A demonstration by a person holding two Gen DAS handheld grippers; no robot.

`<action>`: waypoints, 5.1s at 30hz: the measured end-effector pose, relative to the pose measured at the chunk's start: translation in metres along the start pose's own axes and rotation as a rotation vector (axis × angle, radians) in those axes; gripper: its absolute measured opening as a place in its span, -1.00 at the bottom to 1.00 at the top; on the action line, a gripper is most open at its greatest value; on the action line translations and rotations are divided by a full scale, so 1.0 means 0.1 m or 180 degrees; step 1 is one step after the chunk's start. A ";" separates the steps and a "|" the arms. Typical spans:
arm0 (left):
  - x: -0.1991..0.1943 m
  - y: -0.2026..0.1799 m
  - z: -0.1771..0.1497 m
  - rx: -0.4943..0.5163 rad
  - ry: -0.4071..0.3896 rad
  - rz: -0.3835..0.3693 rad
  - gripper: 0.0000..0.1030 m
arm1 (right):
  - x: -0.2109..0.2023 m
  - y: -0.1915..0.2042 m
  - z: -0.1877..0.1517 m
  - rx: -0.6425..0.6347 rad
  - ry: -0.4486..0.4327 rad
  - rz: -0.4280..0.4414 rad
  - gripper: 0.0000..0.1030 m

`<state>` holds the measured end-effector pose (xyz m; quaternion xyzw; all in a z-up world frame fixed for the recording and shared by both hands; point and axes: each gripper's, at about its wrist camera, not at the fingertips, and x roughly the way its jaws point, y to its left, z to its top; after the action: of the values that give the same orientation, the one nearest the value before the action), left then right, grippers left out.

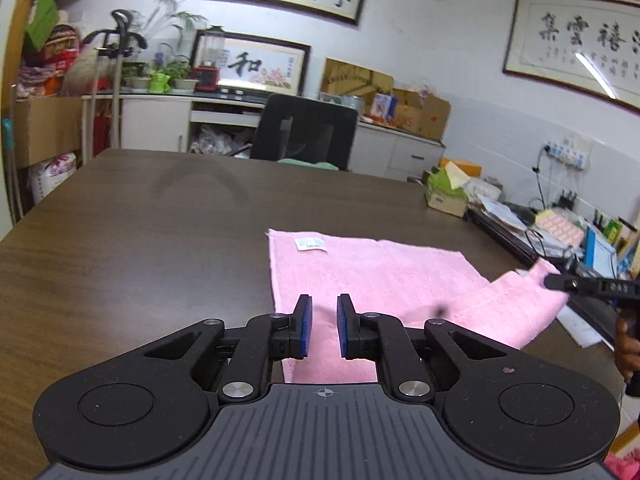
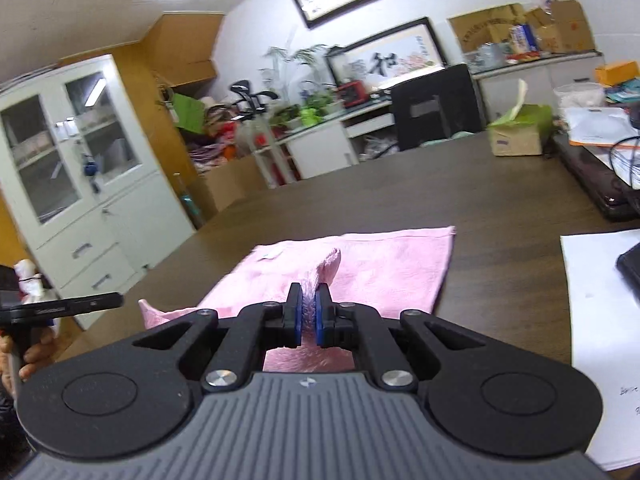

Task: Fold towel
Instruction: 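Lift and spread the towel flat with both grippers holding corners, then open both grippers and release the spread pink towel onto the table, then pinch the towel's hemmed edge with the left gripper while the right gripper pinches beside it, then lift the hemmed edge with both grippers and fold it over onto the towel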

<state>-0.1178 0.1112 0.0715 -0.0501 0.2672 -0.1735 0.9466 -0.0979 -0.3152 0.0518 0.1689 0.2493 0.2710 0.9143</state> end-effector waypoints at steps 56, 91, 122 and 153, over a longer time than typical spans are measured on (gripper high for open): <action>0.68 -0.40 -0.32 0.1281 0.0282 0.0347 -0.09 | 0.16 -0.27 -0.42 0.0220 0.0279 -0.0299 -0.61; 0.77 -0.24 -0.25 0.0909 0.0422 0.0074 -0.87 | 0.12 -0.24 -0.44 0.0151 0.0229 -0.0328 -0.15; 0.35 -0.02 0.57 -0.0165 -0.0295 0.0136 -0.88 | -0.11 0.03 0.26 -0.0171 -0.0463 -0.0398 -0.90; 1.67 0.54 0.62 -0.0369 0.0338 0.0617 -0.85 | 1.67 -0.81 0.67 0.0404 0.0589 -0.0555 -0.60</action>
<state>0.0645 0.1028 0.0323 -0.0695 0.3301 -0.0679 0.9389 0.0938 -0.2951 0.0099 0.1784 0.3630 0.1886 0.8949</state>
